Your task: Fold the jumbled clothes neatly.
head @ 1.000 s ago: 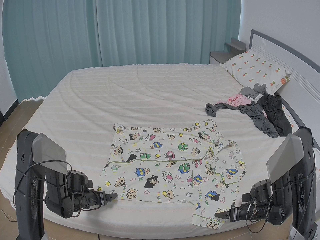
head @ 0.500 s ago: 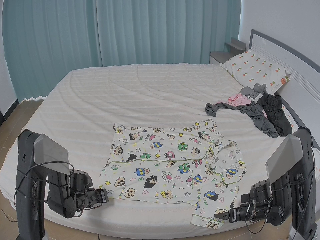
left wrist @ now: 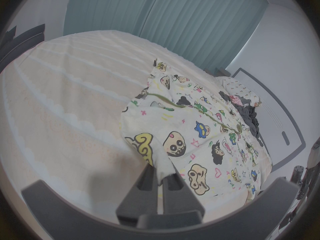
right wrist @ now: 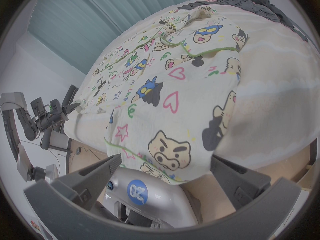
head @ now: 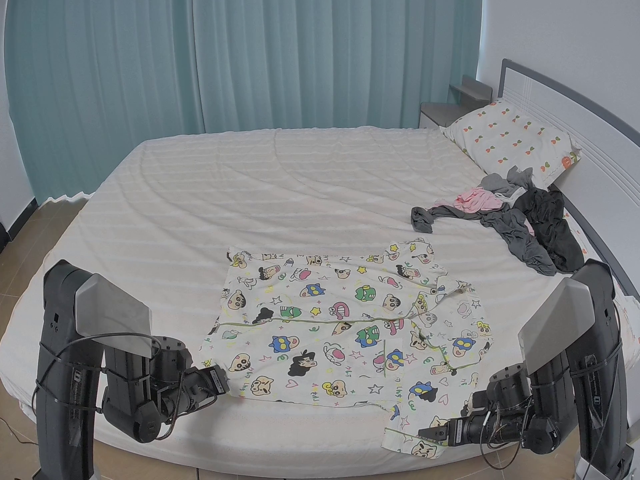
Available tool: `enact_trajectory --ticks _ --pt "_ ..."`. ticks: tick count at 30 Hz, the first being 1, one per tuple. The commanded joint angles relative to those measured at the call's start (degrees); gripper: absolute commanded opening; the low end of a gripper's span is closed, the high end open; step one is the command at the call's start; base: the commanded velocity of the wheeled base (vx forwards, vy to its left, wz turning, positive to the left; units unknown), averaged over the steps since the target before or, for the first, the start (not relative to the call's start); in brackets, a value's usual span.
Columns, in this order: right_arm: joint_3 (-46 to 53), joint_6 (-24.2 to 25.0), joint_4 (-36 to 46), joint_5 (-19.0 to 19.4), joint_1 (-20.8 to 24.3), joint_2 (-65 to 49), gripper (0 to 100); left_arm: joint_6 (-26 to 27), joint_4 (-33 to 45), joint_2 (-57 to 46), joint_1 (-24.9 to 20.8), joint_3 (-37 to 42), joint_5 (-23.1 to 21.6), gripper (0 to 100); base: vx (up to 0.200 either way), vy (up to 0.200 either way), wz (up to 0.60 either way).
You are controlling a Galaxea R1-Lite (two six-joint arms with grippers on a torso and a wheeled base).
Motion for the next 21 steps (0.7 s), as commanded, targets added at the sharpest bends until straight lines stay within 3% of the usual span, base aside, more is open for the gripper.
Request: enact_trajectory --ticks 1,5,6,21 --pt "-2.89 0.72 -1.08 -1.09 1.13 0.96 100 -1.56 -1.36 0.11 -0.18 0.81 0.03 0 0.000 0.000 0.00" --pt "-2.71 0.89 -1.08 -1.18 1.21 0.70 100 -1.74 -1.44 0.29 -0.01 0.72 0.03 0 0.000 0.000 0.00" --pt "-2.71 0.72 -1.08 -1.18 1.21 0.70 0 -1.74 -1.44 0.46 -0.01 0.72 0.03 0 0.000 0.000 0.00" --pt "2.21 0.80 -1.08 -0.03 -0.02 -2.38 0 -1.56 -1.53 0.38 -0.62 2.83 2.75 0 0.000 0.000 0.00"
